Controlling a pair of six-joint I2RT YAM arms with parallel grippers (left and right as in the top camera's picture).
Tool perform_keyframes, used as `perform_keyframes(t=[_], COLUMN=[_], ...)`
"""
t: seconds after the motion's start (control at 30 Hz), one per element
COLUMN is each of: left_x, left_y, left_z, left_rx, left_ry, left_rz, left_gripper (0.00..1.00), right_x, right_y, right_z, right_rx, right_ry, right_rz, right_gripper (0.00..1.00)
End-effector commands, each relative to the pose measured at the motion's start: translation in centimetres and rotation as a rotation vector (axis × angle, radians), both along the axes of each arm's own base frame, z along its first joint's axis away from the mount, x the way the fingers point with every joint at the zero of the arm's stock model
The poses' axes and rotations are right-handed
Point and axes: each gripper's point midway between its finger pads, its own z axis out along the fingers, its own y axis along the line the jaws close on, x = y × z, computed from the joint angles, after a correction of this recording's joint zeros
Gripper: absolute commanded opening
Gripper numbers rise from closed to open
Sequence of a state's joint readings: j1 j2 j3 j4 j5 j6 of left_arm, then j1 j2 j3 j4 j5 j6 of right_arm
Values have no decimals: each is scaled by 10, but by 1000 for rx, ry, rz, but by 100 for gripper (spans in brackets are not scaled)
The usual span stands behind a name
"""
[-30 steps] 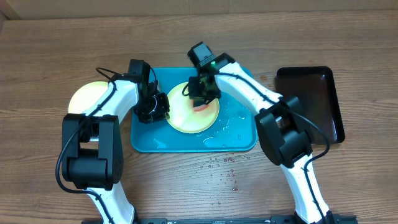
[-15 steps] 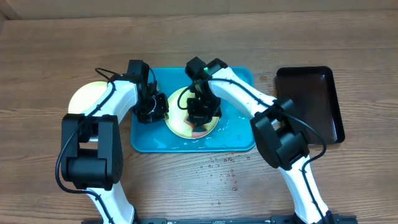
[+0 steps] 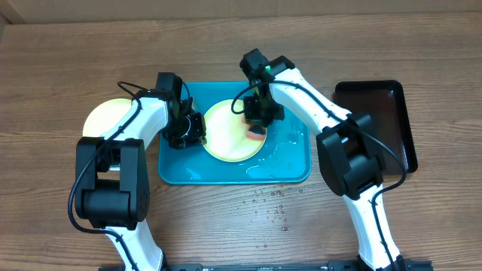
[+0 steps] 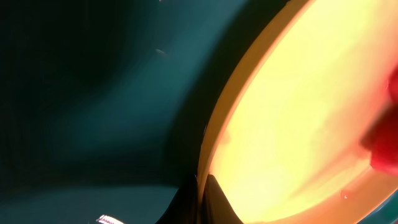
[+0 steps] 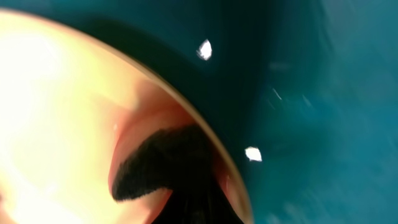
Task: Clean dirty plates on tray and stack at the side
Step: 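Scrub the yellow plate with the sponge while left gripper holds it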
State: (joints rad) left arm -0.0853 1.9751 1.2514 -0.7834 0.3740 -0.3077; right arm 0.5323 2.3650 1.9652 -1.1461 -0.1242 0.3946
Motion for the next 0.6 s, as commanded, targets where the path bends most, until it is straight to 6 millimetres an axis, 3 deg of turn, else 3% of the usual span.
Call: perform_keyframes(t=[0.0, 0.13, 0.27, 0.43, 0.57], left_x=[-4, -4, -4, 0, 4], left_y=[2, 2, 2, 3, 4], left_z=[-8, -8, -8, -8, -8], left_rx=[10, 10, 10, 11, 19], left_ry=[15, 14, 13, -2, -18], left_rz=[-23, -23, -23, -22, -22], left_gripper=[4, 4, 4, 4, 4], right_x=[4, -17, -46, -68, -56], right_y=[35, 78, 93, 70, 30], right_z=[-2, -1, -3, -7, -6], right_rx=[60, 173, 177, 90, -23], right_ry=[-57, -41, 21, 124, 131], right_rz=[54, 130, 182, 169, 111], right_gripper=[4, 4, 4, 4, 4])
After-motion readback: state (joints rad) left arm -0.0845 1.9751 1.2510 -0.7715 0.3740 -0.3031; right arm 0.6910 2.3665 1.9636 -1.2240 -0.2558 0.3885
